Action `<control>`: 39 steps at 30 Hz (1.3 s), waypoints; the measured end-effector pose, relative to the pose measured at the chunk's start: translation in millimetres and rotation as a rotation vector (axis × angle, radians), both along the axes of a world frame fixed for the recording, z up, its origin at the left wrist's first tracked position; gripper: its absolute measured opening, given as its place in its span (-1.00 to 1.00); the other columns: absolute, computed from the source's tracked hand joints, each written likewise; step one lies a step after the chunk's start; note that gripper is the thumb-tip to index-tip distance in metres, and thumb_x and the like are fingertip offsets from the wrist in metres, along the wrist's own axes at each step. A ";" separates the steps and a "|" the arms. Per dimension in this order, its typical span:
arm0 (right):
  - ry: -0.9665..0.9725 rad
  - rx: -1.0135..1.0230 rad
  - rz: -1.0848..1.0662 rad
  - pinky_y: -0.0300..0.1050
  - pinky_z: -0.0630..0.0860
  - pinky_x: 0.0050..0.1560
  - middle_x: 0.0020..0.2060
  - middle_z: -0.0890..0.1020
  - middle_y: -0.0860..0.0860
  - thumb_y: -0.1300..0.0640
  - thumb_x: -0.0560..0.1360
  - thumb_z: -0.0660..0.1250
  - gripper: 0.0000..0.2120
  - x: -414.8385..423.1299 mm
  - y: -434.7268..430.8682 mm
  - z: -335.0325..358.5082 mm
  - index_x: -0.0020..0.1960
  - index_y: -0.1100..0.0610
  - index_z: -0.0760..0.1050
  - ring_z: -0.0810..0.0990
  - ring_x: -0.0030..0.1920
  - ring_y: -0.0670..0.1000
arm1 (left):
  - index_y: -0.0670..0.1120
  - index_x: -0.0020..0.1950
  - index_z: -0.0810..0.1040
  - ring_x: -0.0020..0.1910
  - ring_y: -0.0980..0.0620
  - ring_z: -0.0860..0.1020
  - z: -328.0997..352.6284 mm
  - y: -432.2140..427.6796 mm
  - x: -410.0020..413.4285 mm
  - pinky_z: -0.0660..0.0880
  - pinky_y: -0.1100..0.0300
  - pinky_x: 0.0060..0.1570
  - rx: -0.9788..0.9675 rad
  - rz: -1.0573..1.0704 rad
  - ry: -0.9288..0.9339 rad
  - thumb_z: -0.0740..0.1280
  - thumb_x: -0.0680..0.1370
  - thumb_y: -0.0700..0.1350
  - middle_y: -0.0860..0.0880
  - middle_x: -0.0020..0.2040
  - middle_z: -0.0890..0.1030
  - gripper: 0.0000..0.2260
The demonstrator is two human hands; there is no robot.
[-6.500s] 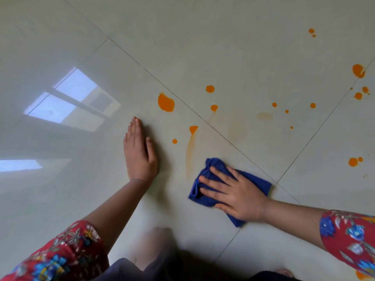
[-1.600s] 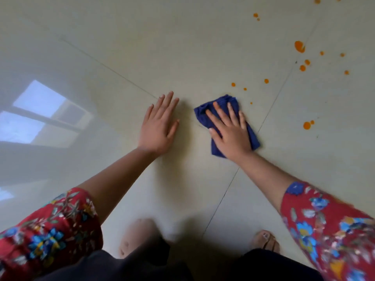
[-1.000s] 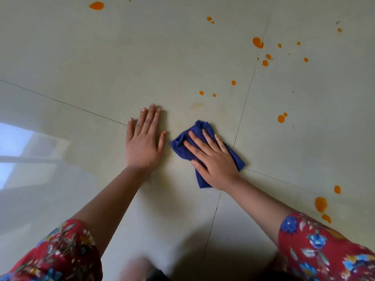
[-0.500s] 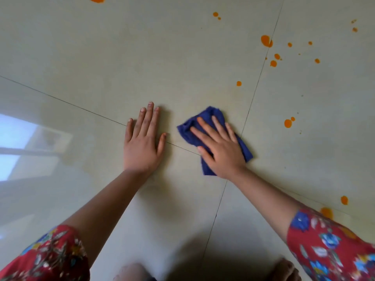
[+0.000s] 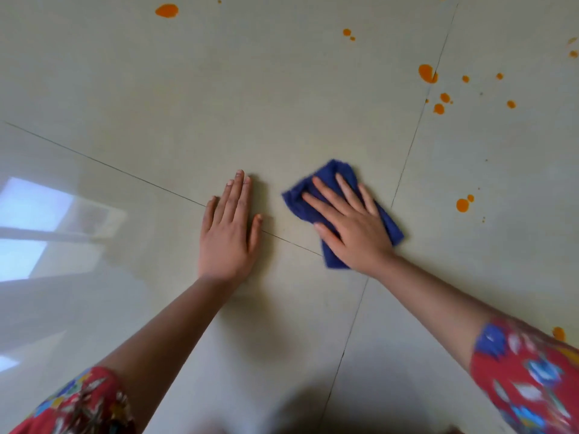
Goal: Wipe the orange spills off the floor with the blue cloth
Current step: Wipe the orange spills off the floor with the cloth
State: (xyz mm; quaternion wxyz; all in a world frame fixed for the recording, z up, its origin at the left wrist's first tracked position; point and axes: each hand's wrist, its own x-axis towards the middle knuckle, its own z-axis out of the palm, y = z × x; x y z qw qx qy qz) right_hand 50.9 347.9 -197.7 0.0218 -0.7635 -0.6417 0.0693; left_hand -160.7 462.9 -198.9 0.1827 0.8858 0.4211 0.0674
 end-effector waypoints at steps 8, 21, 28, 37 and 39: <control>-0.003 -0.014 -0.551 0.19 -0.09 0.50 0.57 0.03 -0.12 -0.17 0.60 -0.05 -0.47 55.6 57.0 0.7 0.56 -0.15 0.06 -0.06 0.57 0.08 | -0.06 0.59 -0.01 0.56 0.09 0.02 2.0 0.6 3.7 0.00 0.05 0.52 0.006 0.008 -0.005 -0.01 0.64 -0.05 0.04 0.59 0.01 -0.49; -0.054 0.019 -0.176 0.24 0.03 0.48 0.54 0.17 -0.09 -0.14 0.60 0.01 -0.51 73.2 5.4 -0.8 0.52 -0.14 0.17 0.08 0.56 0.11 | -0.02 0.56 0.15 0.53 0.12 0.14 2.5 6.4 0.5 0.01 0.16 0.50 -0.068 0.063 -0.173 0.08 0.61 -0.20 0.07 0.56 0.18 -0.50; 0.025 0.009 0.482 0.23 -0.01 0.50 0.55 0.16 -0.10 -0.11 0.60 0.09 -0.52 -49.4 -31.1 2.3 0.51 -0.15 0.23 0.05 0.56 0.14 | -0.04 0.54 0.22 0.52 0.06 0.18 3.9 8.6 -1.3 0.03 0.15 0.48 -0.082 0.040 -0.168 0.09 0.60 -0.19 0.03 0.54 0.25 -0.52; -0.044 0.032 -0.096 0.21 0.13 0.47 0.55 0.18 -0.02 -0.08 0.60 0.03 -0.48 28.6 3.7 4.1 0.55 -0.03 0.15 0.15 0.54 0.13 | 0.01 0.55 0.21 0.56 0.04 0.04 4.2 4.5 -0.4 -0.06 0.09 0.52 -0.045 -0.015 -0.039 0.06 0.65 0.00 0.00 0.57 0.14 -0.56; -0.032 0.035 0.108 0.21 0.12 0.47 0.55 0.18 0.03 -0.07 0.60 0.03 -0.47 -5.1 -3.1 0.0 0.54 0.02 0.17 0.15 0.53 0.17 | 0.01 0.54 0.22 0.56 -0.01 0.06 8.0 2.0 1.2 -0.07 0.08 0.50 -0.043 -0.027 -0.031 0.08 0.64 0.01 -0.06 0.57 0.15 -0.56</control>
